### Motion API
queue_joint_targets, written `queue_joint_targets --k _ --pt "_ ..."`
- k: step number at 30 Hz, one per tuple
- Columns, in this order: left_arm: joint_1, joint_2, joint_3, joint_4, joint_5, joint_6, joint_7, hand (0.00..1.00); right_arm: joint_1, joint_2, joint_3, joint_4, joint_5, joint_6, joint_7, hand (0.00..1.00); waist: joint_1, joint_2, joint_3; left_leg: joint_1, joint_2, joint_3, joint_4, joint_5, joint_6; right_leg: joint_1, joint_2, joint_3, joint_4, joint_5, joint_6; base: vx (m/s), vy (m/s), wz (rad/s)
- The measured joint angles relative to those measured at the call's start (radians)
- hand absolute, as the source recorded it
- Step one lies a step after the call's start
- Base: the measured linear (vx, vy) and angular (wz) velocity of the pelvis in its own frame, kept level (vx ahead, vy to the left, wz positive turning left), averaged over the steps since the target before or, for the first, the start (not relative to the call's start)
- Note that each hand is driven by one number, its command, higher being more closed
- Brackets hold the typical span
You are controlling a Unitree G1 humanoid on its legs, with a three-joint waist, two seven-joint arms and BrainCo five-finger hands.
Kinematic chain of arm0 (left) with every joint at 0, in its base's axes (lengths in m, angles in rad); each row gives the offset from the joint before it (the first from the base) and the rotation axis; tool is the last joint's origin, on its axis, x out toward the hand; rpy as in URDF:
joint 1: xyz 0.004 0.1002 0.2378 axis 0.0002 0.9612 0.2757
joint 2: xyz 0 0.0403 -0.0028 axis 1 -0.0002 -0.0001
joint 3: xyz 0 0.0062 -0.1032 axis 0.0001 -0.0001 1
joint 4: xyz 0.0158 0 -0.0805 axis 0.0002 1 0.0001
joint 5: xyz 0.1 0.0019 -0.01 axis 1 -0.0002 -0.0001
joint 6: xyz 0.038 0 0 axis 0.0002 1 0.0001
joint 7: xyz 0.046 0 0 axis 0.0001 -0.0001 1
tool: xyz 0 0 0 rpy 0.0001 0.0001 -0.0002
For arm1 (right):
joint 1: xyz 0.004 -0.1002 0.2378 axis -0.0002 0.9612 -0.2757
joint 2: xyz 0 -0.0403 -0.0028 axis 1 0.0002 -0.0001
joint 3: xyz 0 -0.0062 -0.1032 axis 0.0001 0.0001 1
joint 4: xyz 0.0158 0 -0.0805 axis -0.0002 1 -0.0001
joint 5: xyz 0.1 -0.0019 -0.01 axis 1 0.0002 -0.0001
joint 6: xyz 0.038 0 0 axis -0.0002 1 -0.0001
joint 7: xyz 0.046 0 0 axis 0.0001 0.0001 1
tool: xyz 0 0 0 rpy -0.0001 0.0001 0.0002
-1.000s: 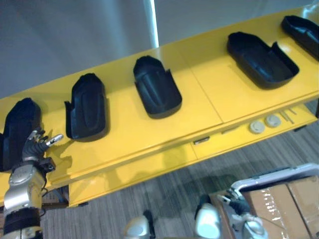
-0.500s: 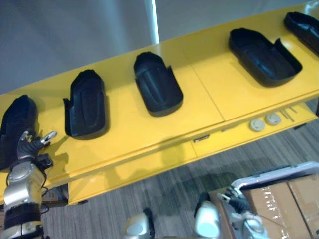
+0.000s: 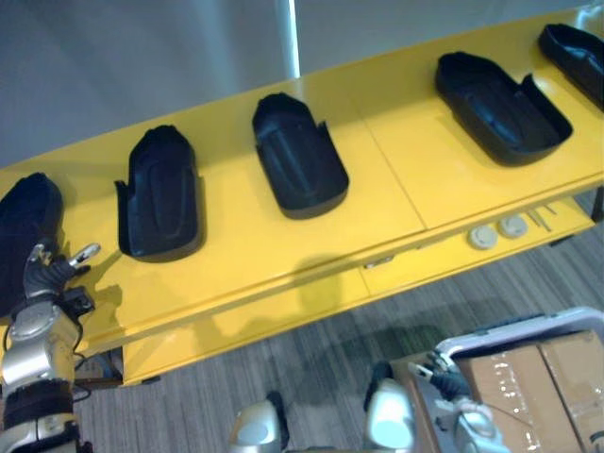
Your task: Walk over and take plastic housings, then place them on the shelf
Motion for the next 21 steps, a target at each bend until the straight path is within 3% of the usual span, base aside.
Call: queue_joint_targets --k 5,8,11,16,21 --pt "-0.003 -0.001 -0.001 -0.170 -0.057 -0.058 -0.037 0.00 0.001 0.014 0.000 0.000 -0.010 -0.047 -0.012 0.00 -0.004 -0.003 0.002 0.010 0.002 0.001 -0.015 0.000 0.001 0.028 0.009 -0.004 -0.036 0.013 0.009 0.01 0.004 -0.01" --pt "-0.003 -0.011 -0.001 -0.222 -0.057 -0.104 -0.039 0.00 0.004 0.019 0.001 0.000 -0.040 -0.113 0.010 0.00 0.001 0.002 -0.003 0.041 0.003 -0.001 -0.042 0.002 0.001 0.064 0.016 -0.015 -0.073 0.023 0.016 0.06 0.015 0.05" --pt "0.017 -0.057 0.001 -0.266 -0.057 -0.144 -0.047 0.00 0.014 0.019 0.015 -0.002 -0.123 -0.169 -0.001 0.00 0.008 0.012 -0.066 0.041 0.003 -0.019 -0.066 0.011 0.000 0.100 0.023 -0.051 -0.139 0.042 0.023 0.11 0.017 0.23" --pt "0.123 -0.141 0.033 -0.367 -0.053 -0.251 -0.027 0.00 0.015 0.023 0.081 -0.002 -0.164 -0.176 -0.038 0.00 0.041 0.016 -0.156 0.073 0.007 -0.030 -0.092 0.040 -0.011 0.223 0.044 -0.117 -0.289 0.084 0.030 0.11 -0.006 0.23" --pt "0.217 -0.215 0.106 -0.367 -0.034 -0.291 0.067 0.00 0.014 0.023 0.109 0.005 -0.158 -0.164 -0.028 0.00 0.065 0.024 -0.211 0.075 0.015 -0.038 -0.091 0.053 -0.020 0.294 0.066 -0.166 -0.382 0.111 0.026 0.06 -0.032 0.20"
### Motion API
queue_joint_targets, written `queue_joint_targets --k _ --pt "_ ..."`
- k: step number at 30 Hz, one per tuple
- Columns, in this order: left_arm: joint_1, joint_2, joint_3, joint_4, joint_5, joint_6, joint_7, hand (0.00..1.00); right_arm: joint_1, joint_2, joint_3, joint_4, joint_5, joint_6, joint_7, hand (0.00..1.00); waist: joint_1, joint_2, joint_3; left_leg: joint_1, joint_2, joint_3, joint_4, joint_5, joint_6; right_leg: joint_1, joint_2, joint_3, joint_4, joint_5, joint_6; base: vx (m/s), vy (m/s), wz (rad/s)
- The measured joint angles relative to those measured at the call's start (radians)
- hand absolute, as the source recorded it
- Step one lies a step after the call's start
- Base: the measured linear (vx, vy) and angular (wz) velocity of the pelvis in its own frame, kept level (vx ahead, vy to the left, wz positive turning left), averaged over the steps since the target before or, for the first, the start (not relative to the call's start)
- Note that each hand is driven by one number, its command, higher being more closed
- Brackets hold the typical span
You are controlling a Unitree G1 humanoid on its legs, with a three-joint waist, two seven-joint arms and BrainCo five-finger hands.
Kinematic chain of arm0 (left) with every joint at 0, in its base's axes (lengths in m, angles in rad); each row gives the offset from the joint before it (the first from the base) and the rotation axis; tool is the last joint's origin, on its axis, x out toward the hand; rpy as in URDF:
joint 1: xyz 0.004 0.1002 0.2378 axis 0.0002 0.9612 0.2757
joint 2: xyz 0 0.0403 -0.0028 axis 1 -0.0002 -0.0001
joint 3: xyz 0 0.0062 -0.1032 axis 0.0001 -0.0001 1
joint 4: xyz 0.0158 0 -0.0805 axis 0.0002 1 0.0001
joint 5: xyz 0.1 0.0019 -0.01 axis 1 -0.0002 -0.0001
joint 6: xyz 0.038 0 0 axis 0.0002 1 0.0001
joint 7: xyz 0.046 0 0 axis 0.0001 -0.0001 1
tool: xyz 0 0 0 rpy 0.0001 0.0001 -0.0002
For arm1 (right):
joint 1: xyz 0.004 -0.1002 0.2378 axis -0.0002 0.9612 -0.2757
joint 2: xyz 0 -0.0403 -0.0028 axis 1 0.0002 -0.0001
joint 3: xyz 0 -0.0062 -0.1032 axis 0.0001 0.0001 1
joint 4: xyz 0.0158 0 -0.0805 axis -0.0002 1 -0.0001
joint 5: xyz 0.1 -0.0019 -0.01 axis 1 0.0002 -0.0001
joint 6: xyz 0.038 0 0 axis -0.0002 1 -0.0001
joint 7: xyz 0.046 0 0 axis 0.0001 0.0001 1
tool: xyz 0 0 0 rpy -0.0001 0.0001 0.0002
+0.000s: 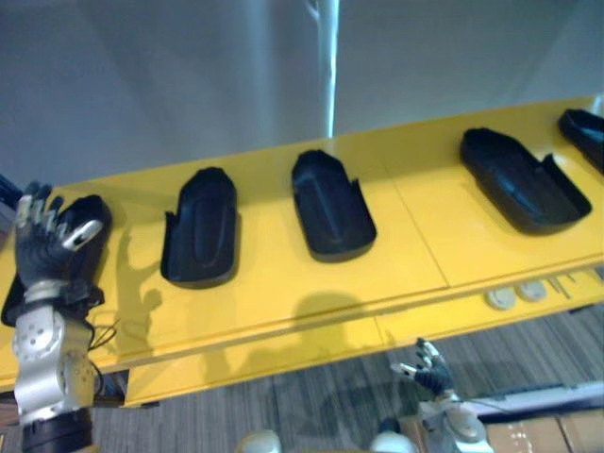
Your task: Walk over and take plastic housings, then place them on the shelf
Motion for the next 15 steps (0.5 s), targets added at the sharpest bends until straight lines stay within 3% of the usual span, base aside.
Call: queue_joint_targets --k 5,11,13,15 --pt "0.084 -0.037 0.012 0.002 0.036 -0.002 0.055 0.00 -0.012 -0.004 0.011 0.066 0.000 0.041 0.011 0.00 0.042 -0.008 -0.032 0.000 0.003 -0.021 -0.022 0.032 -0.001 0.035 0.010 -0.049 -0.027 0.003 -0.004 0.01 -0.031 0.23" --pt "0.145 -0.111 0.047 0.005 0.096 -0.054 0.078 0.00 -0.020 -0.007 0.002 0.156 0.003 0.079 0.010 0.00 0.057 0.003 -0.070 0.002 0.006 -0.046 -0.063 0.032 -0.001 0.046 0.020 -0.083 -0.043 0.019 -0.010 -0.04 0.019 0.18" --pt "0.159 -0.113 0.051 0.010 0.205 -0.070 0.146 0.00 -0.025 -0.005 -0.013 0.195 0.010 0.088 0.010 0.00 0.073 -0.002 -0.073 0.015 0.004 -0.039 -0.098 0.039 0.000 0.053 0.026 -0.085 -0.067 0.044 -0.015 -0.10 0.019 0.04" --pt "0.179 -0.128 0.057 0.016 0.235 -0.074 0.217 0.00 -0.017 0.007 -0.034 0.208 0.029 0.092 0.010 0.00 0.075 -0.016 -0.076 0.015 -0.001 -0.039 -0.115 0.050 0.000 0.052 0.022 -0.086 -0.071 0.047 -0.018 -0.14 0.021 -0.03"
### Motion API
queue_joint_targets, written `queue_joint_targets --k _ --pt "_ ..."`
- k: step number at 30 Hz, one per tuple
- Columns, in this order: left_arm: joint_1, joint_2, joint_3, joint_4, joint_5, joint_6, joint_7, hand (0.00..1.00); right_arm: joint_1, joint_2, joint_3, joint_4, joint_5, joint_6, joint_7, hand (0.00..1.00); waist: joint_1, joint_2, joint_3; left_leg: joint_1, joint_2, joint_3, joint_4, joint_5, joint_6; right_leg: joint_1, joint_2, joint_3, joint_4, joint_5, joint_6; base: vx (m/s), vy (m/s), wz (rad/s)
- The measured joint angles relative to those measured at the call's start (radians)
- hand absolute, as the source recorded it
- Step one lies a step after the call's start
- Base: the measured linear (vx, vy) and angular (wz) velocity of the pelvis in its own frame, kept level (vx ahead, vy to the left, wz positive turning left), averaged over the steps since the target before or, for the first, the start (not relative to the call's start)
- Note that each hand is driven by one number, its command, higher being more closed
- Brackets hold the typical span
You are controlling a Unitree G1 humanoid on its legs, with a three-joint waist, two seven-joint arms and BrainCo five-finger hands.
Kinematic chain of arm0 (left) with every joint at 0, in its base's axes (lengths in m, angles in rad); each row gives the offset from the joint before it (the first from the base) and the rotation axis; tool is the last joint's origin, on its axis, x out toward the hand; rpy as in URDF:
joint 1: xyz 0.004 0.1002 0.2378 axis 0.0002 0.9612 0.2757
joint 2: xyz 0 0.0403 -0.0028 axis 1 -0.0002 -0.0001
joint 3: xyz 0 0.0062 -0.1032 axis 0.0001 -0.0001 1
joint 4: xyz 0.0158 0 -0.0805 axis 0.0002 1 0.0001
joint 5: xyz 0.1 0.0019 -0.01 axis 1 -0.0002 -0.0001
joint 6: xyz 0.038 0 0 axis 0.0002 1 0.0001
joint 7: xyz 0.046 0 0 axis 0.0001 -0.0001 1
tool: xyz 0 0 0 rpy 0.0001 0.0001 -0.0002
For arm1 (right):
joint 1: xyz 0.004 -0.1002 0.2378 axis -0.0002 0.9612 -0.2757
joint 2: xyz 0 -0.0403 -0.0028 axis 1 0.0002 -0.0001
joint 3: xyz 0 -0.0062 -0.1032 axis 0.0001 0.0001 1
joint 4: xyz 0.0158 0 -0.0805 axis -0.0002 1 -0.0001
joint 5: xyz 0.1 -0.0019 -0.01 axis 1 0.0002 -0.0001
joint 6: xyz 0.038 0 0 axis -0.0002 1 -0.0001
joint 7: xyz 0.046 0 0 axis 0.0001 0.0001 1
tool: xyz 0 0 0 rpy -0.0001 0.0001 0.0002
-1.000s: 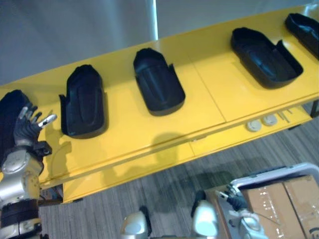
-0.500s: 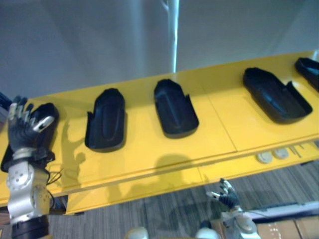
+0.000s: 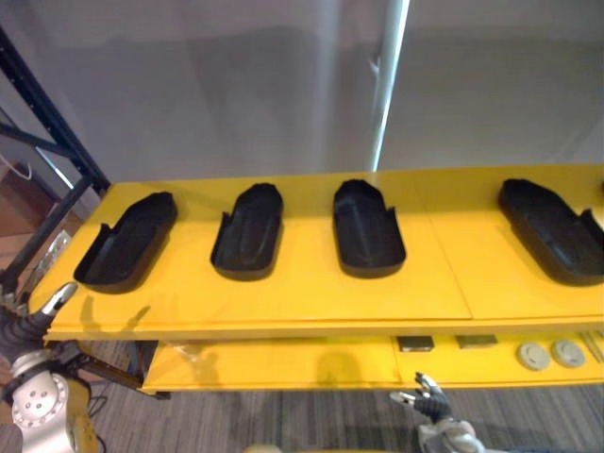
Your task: Walk over and take plastic housings, then place them on the shelf
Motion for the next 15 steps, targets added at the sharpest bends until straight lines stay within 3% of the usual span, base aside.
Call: queue_joint_targets --k 2,4,7,11,15 --pt "0.021 -0.040 0.027 0.038 0.040 -0.001 0.107 0.00 0.004 0.010 -0.018 0.012 0.016 0.016 0.001 0.00 -0.001 -0.006 -0.005 0.001 -0.001 0.000 -0.012 0.007 0.000 -0.003 -0.001 0.000 -0.006 -0.003 -0.004 -0.11 0.012 0.00" --pt "0.038 -0.109 0.080 0.178 0.052 -0.018 0.260 0.00 0.011 0.012 -0.047 0.037 0.020 0.031 0.003 0.00 -0.004 -0.011 -0.007 0.003 -0.001 -0.001 -0.025 0.015 0.004 -0.008 0.001 -0.001 -0.006 -0.002 -0.006 -0.05 0.002 -0.01" --pt "0.073 -0.178 0.108 0.411 -0.047 -0.036 0.353 0.00 0.019 0.013 -0.080 0.076 0.023 0.056 0.018 0.00 -0.006 -0.018 -0.009 0.005 0.000 -0.005 -0.047 0.026 0.000 -0.012 0.004 -0.003 -0.006 -0.003 -0.006 -0.02 0.006 0.03" --pt "0.127 -0.265 0.090 0.625 -0.078 -0.034 0.307 0.00 0.021 0.023 -0.108 0.126 0.045 0.062 0.027 0.00 -0.008 -0.027 -0.006 0.023 0.000 -0.009 -0.058 0.031 -0.005 0.003 0.005 -0.011 -0.005 -0.005 0.000 0.04 0.023 0.05" --pt "0.138 -0.298 0.061 0.739 -0.138 -0.022 0.182 0.00 -0.001 0.037 -0.165 0.151 0.147 0.061 0.017 0.00 -0.023 -0.025 -0.006 0.039 -0.001 -0.011 -0.076 0.039 -0.006 0.013 0.005 -0.019 0.003 -0.004 0.004 0.05 0.028 0.04"
